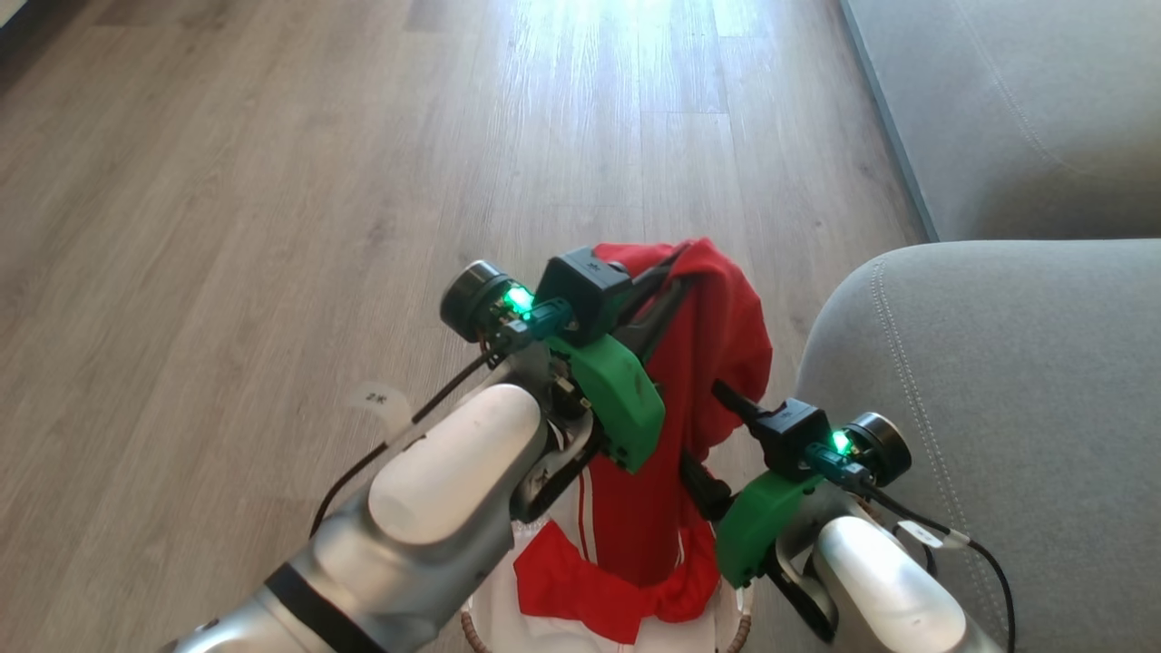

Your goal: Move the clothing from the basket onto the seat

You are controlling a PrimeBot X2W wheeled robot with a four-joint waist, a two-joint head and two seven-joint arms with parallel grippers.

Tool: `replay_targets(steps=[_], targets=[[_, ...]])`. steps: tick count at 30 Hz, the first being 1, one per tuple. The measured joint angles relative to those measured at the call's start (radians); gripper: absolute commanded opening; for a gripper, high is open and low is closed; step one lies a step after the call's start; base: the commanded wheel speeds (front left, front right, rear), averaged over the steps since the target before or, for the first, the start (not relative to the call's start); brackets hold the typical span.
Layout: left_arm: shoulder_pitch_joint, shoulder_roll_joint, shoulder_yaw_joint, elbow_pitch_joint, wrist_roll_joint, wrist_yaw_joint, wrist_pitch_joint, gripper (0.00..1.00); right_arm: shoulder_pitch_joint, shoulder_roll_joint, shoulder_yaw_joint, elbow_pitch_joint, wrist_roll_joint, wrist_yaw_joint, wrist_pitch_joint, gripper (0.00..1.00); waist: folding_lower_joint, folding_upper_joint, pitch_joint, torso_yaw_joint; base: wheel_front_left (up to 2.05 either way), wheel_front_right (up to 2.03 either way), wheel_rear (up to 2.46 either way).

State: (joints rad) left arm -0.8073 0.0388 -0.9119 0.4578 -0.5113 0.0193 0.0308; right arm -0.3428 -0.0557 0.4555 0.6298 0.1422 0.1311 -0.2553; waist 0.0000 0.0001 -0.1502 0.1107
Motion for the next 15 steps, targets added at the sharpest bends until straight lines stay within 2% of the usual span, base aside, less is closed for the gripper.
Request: replay_targets(steps=[1, 2, 3, 4, 5, 6, 12, 13, 15], targets=[[0.000, 0.000, -0.007, -0.002, -0.002, 0.000, 0.000, 0.00, 0.000, 0.000, 0.002, 0.000, 0.000, 0.000, 0.000, 1.00, 0.0000, 0.0000, 0.000, 0.002, 0.00, 0.00, 0.00], [0.000, 0.000, -0.007, -0.002, -0.002, 0.000, 0.000, 0.00, 0.000, 0.000, 0.002, 0.000, 0.000, 0.000, 0.000, 0.89, 0.0000, 0.0000, 0.000, 0.002, 0.00, 0.00, 0.00], [0.000, 0.000, -0.010, -0.005, -0.007, 0.000, 0.000, 0.00, -0.001, 0.000, 0.004, 0.000, 0.002, 0.000, 0.000, 0.89, 0.0000, 0.0000, 0.000, 0.004, 0.00, 0.00, 0.00], [0.000, 0.000, -0.011, -0.008, -0.009, 0.002, 0.000, 0.00, -0.001, 0.000, 0.004, 0.000, 0.003, 0.000, 0.000, 0.47, 0.0000, 0.0000, -0.001, 0.006, 0.00, 0.00, 0.00], [0.000, 0.000, -0.013, -0.011, -0.009, 0.005, 0.000, 0.00, -0.002, 0.000, 0.004, 0.001, 0.008, 0.000, 0.000, 0.18, 0.0000, 0.0000, -0.001, 0.008, 0.00, 0.00, 0.00], [0.000, 0.000, -0.013, -0.012, -0.012, 0.007, 0.000, 0.00, -0.003, 0.000, 0.005, 0.001, 0.008, 0.000, 0.000, 0.00, 0.0000, 0.0000, -0.001, 0.010, 0.00, 0.00, 0.00], [0.000, 0.006, -0.008, 0.010, -0.034, 0.025, -0.003, 0.00, -0.020, 0.000, -0.032, -0.003, 0.008, 0.000, 0.000, 0.00, 0.0000, 0.0000, 0.005, 0.006, 0.00, 0.00, 0.00], [0.001, 0.009, -0.006, 0.016, -0.036, 0.026, -0.007, 0.06, -0.020, 0.000, -0.041, -0.006, 0.008, 0.000, 0.000, 0.00, 0.0000, 0.0000, 0.007, 0.004, 0.00, 0.00, 0.00], [0.004, 0.015, -0.001, 0.030, -0.050, 0.033, -0.015, 0.35, -0.019, 0.000, -0.058, -0.009, 0.008, 0.000, 0.000, 0.00, 0.0000, 0.0000, 0.009, -0.004, 0.00, 0.00, 0.00]])
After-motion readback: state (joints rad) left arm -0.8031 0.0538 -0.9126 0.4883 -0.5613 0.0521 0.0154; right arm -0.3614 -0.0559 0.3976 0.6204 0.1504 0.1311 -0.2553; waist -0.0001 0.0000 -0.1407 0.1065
